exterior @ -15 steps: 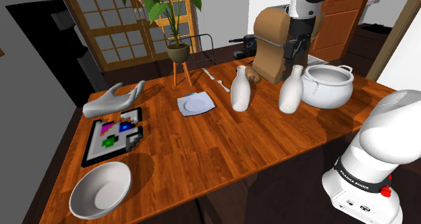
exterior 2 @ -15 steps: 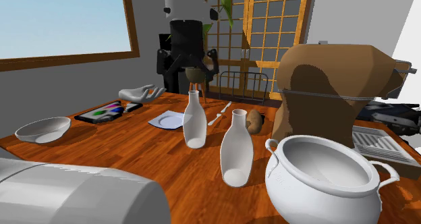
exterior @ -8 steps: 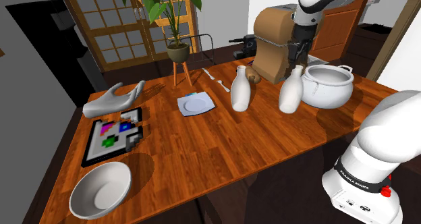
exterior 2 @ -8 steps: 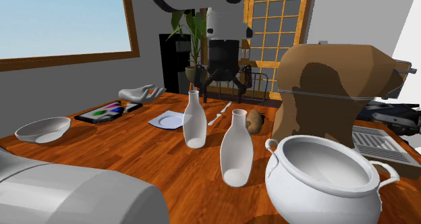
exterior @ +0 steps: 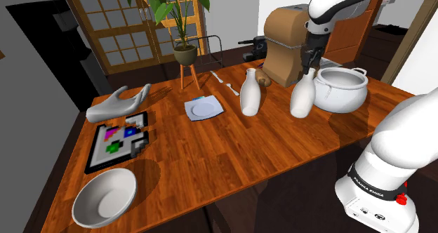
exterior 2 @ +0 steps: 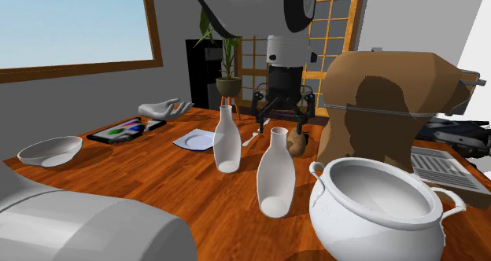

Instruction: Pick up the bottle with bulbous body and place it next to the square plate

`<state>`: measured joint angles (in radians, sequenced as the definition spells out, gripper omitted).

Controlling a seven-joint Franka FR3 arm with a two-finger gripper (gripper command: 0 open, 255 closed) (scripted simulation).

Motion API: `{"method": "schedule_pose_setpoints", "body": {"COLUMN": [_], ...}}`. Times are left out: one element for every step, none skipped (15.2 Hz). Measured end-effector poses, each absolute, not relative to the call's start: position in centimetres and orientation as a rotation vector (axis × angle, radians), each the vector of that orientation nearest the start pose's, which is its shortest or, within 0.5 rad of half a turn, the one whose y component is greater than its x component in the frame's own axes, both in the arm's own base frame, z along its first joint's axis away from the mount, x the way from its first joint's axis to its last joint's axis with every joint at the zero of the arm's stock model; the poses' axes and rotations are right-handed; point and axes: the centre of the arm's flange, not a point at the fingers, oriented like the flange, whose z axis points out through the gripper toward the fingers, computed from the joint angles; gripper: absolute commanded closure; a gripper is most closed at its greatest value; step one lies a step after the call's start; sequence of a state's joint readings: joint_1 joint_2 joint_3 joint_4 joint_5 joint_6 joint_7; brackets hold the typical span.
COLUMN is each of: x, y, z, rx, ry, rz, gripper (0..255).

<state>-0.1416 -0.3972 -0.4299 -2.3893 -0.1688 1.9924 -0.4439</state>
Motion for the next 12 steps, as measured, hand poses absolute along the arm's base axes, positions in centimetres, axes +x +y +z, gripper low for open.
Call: {"method": "schedule_pose_setpoints", "body": {"x": [35.4, 35.4, 35.4, 35.5, 35.4, 35.4, 35.4, 35.4, 35.4, 35.4, 35.4, 35.4], "y": [-24.8, -24.7, -24.6, -24.6, -24.6, -24.6, -24.7, -24.7, -24.7, -24.7, -24.7, -24.7], "z": [44.4, 44.0, 43.4, 43.0, 42.8, 42.7, 42.6, 42.6, 42.6, 42.6, 42.6, 42.6], "rx": [-3.121, -3.121, -3.121, -3.121, -3.121, -3.121, -3.121, -3.121, -3.121, -3.121, -3.121, -3.121], "ry": [0.037, 0.037, 0.037, 0.037, 0.037, 0.037, 0.037, 0.037, 0.037, 0.037, 0.037, 0.037], "rz": [0.03, 0.03, 0.03, 0.03, 0.03, 0.029, 0.029, 0.029, 0.029, 0.029, 0.029, 0.029], "gripper": [0, 0, 0, 0, 0, 0, 0, 0, 0, 0, 255, 255]}}
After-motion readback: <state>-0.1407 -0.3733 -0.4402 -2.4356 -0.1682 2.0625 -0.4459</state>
